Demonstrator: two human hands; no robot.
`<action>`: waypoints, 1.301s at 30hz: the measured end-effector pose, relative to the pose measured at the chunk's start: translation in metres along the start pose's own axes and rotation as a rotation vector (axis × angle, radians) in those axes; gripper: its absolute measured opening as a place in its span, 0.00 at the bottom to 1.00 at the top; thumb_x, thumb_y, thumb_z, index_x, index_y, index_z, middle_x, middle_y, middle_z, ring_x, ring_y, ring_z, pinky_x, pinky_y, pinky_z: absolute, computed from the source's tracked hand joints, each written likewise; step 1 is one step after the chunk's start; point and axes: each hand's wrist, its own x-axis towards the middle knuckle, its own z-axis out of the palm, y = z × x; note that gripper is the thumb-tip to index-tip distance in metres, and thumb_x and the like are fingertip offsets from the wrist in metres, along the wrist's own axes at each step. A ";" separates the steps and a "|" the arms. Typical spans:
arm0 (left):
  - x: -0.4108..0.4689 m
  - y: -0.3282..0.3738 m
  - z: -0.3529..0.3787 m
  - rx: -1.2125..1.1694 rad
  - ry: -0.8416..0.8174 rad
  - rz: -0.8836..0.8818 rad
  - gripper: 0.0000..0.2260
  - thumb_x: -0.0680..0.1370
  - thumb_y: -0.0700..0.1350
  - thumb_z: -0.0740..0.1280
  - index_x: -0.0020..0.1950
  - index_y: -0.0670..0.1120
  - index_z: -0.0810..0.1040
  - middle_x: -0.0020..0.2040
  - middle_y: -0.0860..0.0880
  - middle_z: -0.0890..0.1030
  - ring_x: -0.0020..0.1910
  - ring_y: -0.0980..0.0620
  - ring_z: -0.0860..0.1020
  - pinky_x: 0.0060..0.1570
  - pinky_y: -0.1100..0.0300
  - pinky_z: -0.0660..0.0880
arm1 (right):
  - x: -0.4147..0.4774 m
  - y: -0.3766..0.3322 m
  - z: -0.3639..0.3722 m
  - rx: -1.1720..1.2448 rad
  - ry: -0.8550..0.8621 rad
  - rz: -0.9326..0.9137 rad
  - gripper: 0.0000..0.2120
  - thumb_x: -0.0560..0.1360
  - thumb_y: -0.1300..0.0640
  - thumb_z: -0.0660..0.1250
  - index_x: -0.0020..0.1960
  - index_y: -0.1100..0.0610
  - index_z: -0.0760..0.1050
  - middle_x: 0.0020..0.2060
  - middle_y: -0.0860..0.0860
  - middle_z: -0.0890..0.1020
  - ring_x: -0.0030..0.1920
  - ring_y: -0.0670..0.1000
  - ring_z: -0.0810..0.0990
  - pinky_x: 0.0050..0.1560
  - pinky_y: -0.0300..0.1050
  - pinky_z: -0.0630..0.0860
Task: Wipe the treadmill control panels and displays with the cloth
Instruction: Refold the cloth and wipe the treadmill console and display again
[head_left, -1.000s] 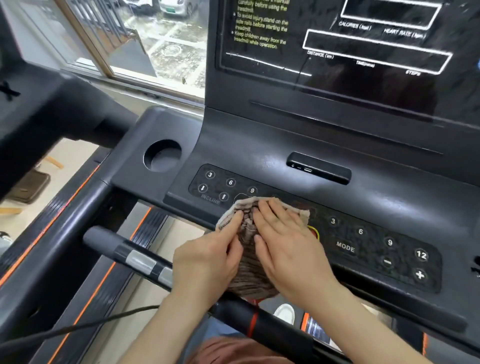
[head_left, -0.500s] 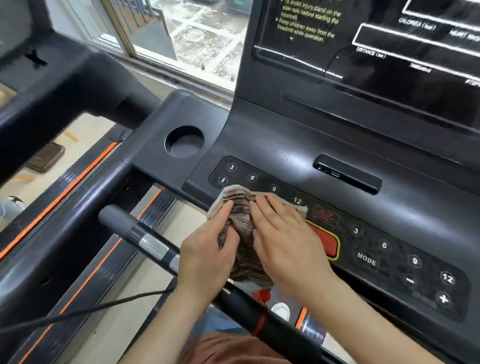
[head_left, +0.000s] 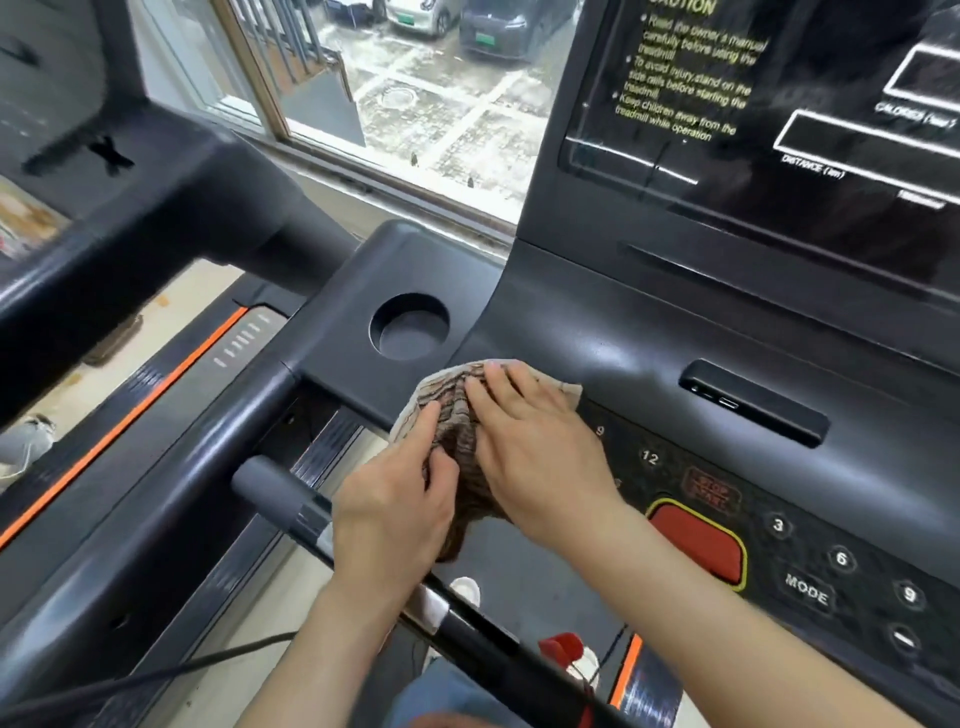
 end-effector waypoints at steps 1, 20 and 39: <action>0.008 -0.002 -0.004 0.009 -0.022 -0.005 0.19 0.75 0.45 0.62 0.65 0.52 0.78 0.39 0.42 0.83 0.37 0.39 0.80 0.37 0.53 0.75 | -0.004 -0.001 0.000 0.000 0.002 -0.022 0.25 0.76 0.51 0.52 0.68 0.57 0.74 0.67 0.56 0.75 0.70 0.57 0.70 0.69 0.53 0.66; 0.152 0.033 0.041 -0.302 0.006 0.428 0.11 0.77 0.38 0.63 0.57 0.43 0.80 0.49 0.45 0.79 0.48 0.44 0.75 0.51 0.51 0.73 | 0.045 0.017 -0.010 -0.076 0.114 0.263 0.28 0.79 0.50 0.47 0.76 0.59 0.61 0.75 0.52 0.64 0.76 0.50 0.58 0.75 0.44 0.47; 0.083 0.028 0.002 0.099 -0.038 0.195 0.10 0.77 0.46 0.65 0.56 0.55 0.82 0.46 0.50 0.85 0.48 0.43 0.81 0.45 0.53 0.73 | -0.013 0.052 -0.035 0.192 0.118 0.243 0.09 0.77 0.56 0.62 0.51 0.52 0.80 0.49 0.48 0.83 0.54 0.53 0.78 0.50 0.51 0.76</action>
